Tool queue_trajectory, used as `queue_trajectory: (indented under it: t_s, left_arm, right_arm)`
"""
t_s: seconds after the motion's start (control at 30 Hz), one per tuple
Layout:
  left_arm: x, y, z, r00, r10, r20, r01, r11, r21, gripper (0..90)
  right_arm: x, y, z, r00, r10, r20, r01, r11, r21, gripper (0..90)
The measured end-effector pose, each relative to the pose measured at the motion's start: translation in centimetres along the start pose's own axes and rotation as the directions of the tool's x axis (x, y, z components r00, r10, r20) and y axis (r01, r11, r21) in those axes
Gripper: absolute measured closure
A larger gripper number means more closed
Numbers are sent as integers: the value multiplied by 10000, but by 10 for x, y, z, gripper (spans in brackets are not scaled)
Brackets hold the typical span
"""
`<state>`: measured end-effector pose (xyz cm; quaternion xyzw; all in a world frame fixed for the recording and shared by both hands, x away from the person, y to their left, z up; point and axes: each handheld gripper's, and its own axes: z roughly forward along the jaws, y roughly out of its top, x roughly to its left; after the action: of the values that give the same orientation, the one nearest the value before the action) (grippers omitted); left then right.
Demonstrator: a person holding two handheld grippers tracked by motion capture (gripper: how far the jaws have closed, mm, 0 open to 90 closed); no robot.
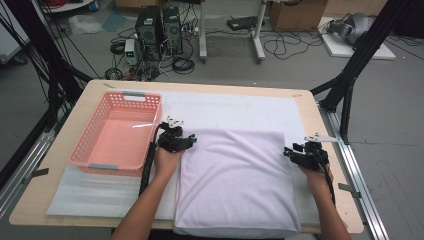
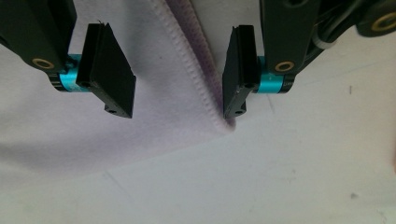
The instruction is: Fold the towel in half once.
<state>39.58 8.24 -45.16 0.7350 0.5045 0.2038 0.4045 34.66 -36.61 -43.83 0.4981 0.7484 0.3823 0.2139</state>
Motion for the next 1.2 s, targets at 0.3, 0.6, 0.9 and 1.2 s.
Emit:
queue_trajectory:
  t_s: [0.3,0.6,0.9,1.2]
  left_arm:
    - [0,1,1,9998,165,97,-166,9997,164,624]
    - [2,1,1,9964,-530,664,523,9985,130,841]
    - [2,34,-8,9971,-740,178,758,9870,-1418,846]
    - [10,66,9,9962,-876,28,863,9744,-2077,844]
  right_arm:
    - [2,15,34,10000,-15,27,13,9976,695,504]
    - [5,14,34,9976,508,-478,-477,9968,640,853]
    - [-5,30,28,9999,134,43,-132,9982,-582,866]
    - [-15,56,46,9978,197,631,-126,9937,-1117,865]
